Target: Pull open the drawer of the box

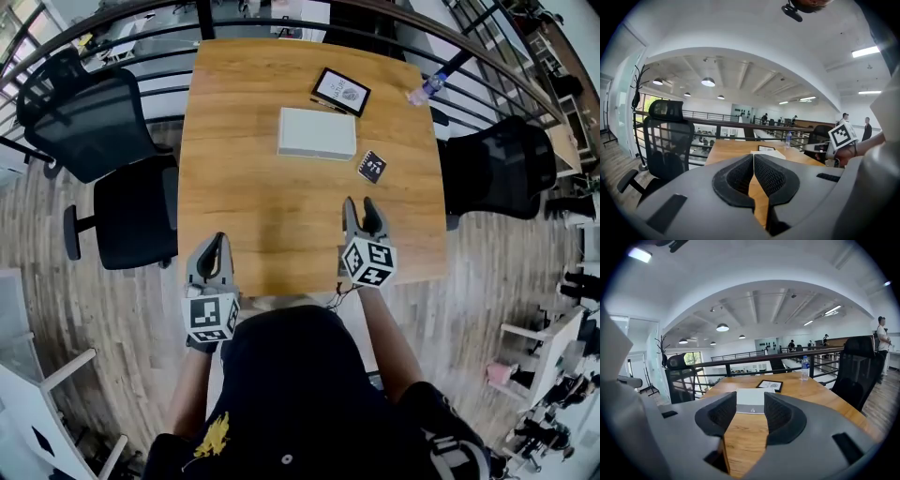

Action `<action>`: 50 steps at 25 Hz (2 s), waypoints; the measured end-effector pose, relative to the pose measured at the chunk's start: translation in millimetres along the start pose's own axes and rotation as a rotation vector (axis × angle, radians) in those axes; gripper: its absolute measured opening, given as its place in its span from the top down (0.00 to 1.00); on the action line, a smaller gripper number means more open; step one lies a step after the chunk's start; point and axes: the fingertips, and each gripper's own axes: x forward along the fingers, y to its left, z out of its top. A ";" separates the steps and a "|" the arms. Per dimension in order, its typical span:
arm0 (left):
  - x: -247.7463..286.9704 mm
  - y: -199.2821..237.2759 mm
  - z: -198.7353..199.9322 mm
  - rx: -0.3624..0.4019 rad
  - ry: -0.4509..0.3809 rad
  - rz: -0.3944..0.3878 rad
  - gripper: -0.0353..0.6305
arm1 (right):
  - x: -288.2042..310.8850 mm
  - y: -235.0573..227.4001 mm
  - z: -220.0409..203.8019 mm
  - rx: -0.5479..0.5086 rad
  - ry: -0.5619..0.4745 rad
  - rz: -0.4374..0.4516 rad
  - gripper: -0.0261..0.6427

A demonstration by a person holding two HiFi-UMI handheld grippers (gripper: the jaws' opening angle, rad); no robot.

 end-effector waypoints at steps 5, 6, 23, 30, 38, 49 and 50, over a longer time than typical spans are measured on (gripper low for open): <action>-2.8 -0.3 -25.7 -0.021 0.058 -0.014 0.92 | 51.7 -4.5 -36.7 0.009 0.081 -0.022 0.72; -2.1 -0.2 -30.7 -0.027 0.068 -0.015 0.92 | 62.6 -5.2 -43.9 0.004 0.097 -0.027 0.72; 23.8 -12.5 -88.7 -0.171 0.340 -0.044 0.92 | 215.2 -12.2 -128.9 -0.047 0.317 -0.061 0.72; 10.5 -14.8 -98.3 -0.186 0.391 -0.025 0.92 | 238.4 -13.0 -144.6 -0.061 0.371 -0.075 0.77; 12.7 -20.7 -106.0 -0.185 0.420 -0.034 0.92 | 253.7 -7.9 -155.3 -0.086 0.383 -0.063 0.81; 8.0 -26.5 -113.2 -0.203 0.427 -0.031 0.92 | 257.7 -3.8 -148.5 -0.118 0.376 -0.068 0.86; 7.0 -26.3 -113.0 -0.203 0.429 -0.030 0.92 | 257.5 -4.0 -151.0 -0.115 0.383 -0.073 0.86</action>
